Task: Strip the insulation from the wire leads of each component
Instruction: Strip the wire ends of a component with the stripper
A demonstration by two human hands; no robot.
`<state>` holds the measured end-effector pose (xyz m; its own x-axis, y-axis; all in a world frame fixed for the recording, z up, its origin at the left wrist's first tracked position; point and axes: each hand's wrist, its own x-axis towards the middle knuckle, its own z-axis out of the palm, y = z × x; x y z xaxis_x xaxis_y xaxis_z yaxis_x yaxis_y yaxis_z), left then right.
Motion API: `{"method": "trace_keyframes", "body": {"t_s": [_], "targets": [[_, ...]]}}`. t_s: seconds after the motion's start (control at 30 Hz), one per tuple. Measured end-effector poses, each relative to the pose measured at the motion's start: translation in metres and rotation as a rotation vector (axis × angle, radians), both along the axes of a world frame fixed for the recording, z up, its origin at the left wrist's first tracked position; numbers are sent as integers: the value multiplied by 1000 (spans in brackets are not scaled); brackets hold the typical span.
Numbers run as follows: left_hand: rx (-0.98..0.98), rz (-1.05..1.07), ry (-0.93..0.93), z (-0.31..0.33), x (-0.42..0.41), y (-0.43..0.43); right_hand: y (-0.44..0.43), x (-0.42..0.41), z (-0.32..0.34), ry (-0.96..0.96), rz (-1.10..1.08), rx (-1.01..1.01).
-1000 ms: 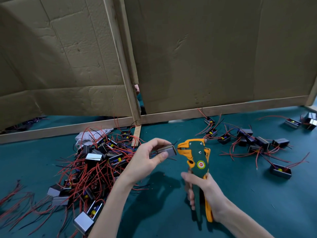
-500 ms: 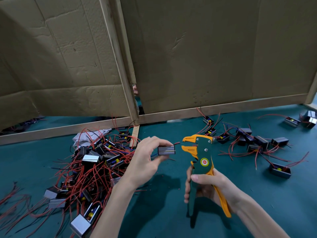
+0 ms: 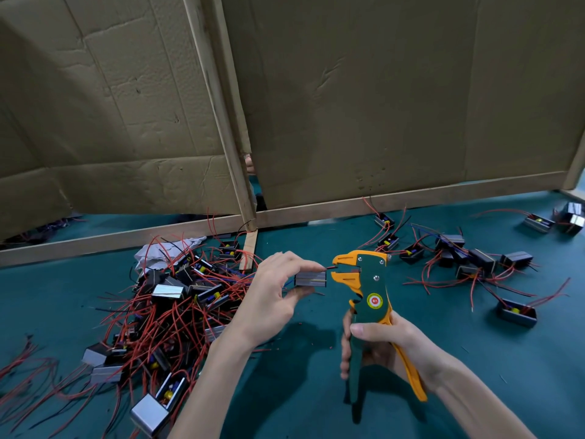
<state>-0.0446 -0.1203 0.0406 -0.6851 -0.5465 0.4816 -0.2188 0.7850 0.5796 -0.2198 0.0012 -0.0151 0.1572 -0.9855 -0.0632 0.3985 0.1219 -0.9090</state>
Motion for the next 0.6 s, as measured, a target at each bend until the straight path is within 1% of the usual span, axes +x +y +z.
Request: {"method": "trace_keyframes", "body": {"t_s": [0.37,0.6], "targets": [[28,-1,-7,2,-2,3,3,1,7,26,-12,34],[-12,4,-12,2,-2,4,3,3,5,46,-68,88]]}}
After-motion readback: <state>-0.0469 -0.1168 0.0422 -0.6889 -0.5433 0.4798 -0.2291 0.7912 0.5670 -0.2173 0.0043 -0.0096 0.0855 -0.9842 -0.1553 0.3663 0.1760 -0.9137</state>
